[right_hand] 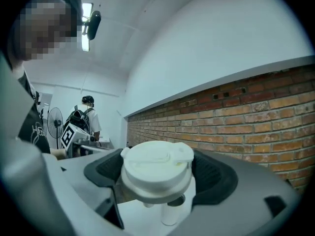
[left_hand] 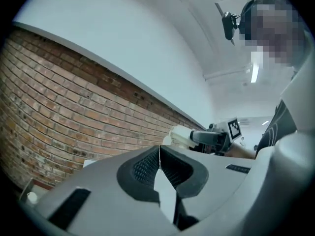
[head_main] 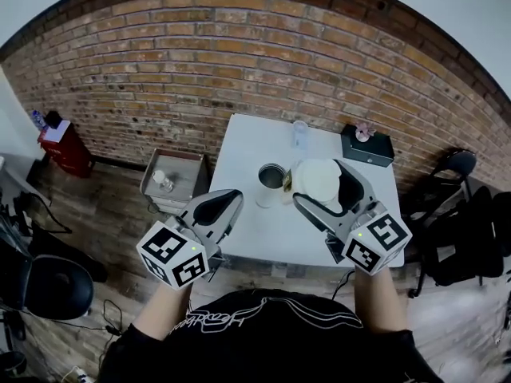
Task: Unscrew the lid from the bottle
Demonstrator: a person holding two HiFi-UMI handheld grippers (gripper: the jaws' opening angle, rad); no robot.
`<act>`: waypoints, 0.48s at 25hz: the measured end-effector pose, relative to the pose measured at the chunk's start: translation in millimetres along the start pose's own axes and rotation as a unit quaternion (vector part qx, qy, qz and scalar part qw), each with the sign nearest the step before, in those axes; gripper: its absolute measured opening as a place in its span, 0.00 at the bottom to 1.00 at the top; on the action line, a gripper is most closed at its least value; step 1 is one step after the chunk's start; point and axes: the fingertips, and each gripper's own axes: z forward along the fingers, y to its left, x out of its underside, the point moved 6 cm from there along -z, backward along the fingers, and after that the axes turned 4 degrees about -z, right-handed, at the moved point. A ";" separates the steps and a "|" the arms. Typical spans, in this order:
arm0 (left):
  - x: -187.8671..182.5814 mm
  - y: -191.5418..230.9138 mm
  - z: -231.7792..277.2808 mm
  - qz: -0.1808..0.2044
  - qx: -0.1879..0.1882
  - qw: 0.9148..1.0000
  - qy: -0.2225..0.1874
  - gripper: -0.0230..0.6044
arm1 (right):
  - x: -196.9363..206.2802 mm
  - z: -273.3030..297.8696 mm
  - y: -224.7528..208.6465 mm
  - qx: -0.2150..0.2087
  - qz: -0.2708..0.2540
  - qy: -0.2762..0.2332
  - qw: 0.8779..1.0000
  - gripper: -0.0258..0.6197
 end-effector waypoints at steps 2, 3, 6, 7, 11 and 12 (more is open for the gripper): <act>-7.0 -20.0 -3.0 0.018 0.013 1.000 -0.004 0.09 | 9.4 -16.8 6.7 0.000 0.011 0.004 1.000 0.70; -7.3 -28.8 -2.9 0.032 0.015 0.999 -0.001 0.09 | 14.4 -24.7 9.3 -0.001 0.016 0.004 1.000 0.70; 8.5 -49.4 2.2 0.052 0.005 0.998 0.024 0.09 | 33.3 -48.6 15.0 0.001 0.036 0.006 0.999 0.70; 16.9 -56.0 4.2 0.045 0.002 0.998 0.034 0.09 | 40.0 -56.7 17.1 0.002 0.042 0.008 0.999 0.70; 45.1 -94.9 6.7 0.022 0.013 0.997 0.068 0.09 | 61.5 -95.9 29.7 0.004 0.062 0.020 0.998 0.70; 49.7 -105.8 5.7 0.021 0.017 0.997 0.073 0.09 | 64.9 -106.6 33.0 0.004 0.067 0.021 0.997 0.70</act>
